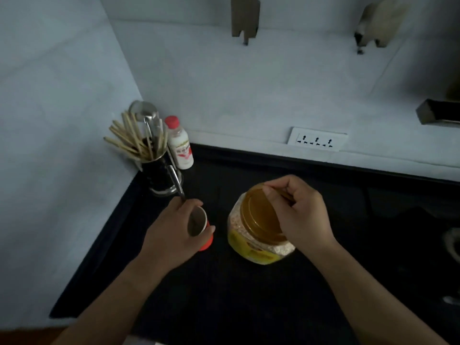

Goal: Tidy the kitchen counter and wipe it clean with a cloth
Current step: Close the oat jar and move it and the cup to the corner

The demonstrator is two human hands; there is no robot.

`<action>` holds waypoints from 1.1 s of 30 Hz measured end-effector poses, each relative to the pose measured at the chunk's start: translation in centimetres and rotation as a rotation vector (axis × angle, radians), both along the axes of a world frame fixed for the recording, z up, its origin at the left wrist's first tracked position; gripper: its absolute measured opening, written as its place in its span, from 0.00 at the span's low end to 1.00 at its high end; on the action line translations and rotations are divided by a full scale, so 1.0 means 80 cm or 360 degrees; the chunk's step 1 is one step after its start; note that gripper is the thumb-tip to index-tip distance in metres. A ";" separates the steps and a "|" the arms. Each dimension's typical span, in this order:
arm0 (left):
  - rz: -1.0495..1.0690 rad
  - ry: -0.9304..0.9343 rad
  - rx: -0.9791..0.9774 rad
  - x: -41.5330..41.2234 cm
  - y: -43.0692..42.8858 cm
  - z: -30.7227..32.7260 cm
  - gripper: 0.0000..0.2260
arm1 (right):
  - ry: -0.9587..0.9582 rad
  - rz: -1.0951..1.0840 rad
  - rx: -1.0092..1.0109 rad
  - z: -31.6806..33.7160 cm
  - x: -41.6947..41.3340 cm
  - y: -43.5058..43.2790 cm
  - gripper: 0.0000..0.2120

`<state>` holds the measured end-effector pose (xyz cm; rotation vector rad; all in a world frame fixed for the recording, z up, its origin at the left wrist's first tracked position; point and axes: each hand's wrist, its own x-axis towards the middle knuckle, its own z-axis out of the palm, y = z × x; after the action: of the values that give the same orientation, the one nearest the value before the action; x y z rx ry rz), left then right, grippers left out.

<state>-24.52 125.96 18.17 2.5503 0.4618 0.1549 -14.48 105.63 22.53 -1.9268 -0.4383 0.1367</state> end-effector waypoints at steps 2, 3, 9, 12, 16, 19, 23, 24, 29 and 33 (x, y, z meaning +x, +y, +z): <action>-0.0052 0.0003 0.0052 0.011 0.041 0.000 0.24 | -0.0022 -0.0022 -0.0032 0.004 0.021 0.039 0.04; -0.0068 0.0006 0.0058 0.014 0.056 0.000 0.24 | -0.0020 -0.0019 -0.0040 0.007 0.031 0.058 0.04; -0.0155 -0.0032 0.0007 0.029 0.124 -0.008 0.24 | -0.0002 0.0038 -0.0202 0.010 0.095 0.161 0.03; -0.0172 -0.0052 -0.0005 0.048 0.142 -0.014 0.24 | -0.0036 0.0105 -0.0306 0.002 0.127 0.199 0.04; -0.0185 -0.0080 -0.0035 0.071 0.158 -0.023 0.24 | -0.0089 0.0087 -0.0370 -0.006 0.167 0.238 0.04; -0.0199 -0.0117 -0.0042 0.084 0.163 -0.029 0.24 | -0.0144 0.0110 -0.0429 -0.007 0.192 0.258 0.05; -0.0207 -0.0124 -0.0052 0.098 0.162 -0.038 0.24 | -0.0130 0.0148 -0.0480 -0.017 0.215 0.266 0.05; -0.0214 -0.0128 -0.0054 0.101 0.161 -0.040 0.24 | -0.0126 0.0155 -0.0487 -0.020 0.217 0.267 0.05; -0.0313 -0.0118 -0.0013 0.110 0.152 -0.046 0.24 | -0.0247 0.0108 -0.0482 -0.031 0.209 0.238 0.17; -0.0394 -0.0115 0.0009 0.119 0.142 -0.051 0.23 | -0.0170 -0.0035 -0.0656 -0.072 0.178 0.175 0.26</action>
<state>-14.98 137.34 14.12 2.5714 0.1161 0.1569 -0.27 119.64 16.79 -2.3516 -0.4876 0.1160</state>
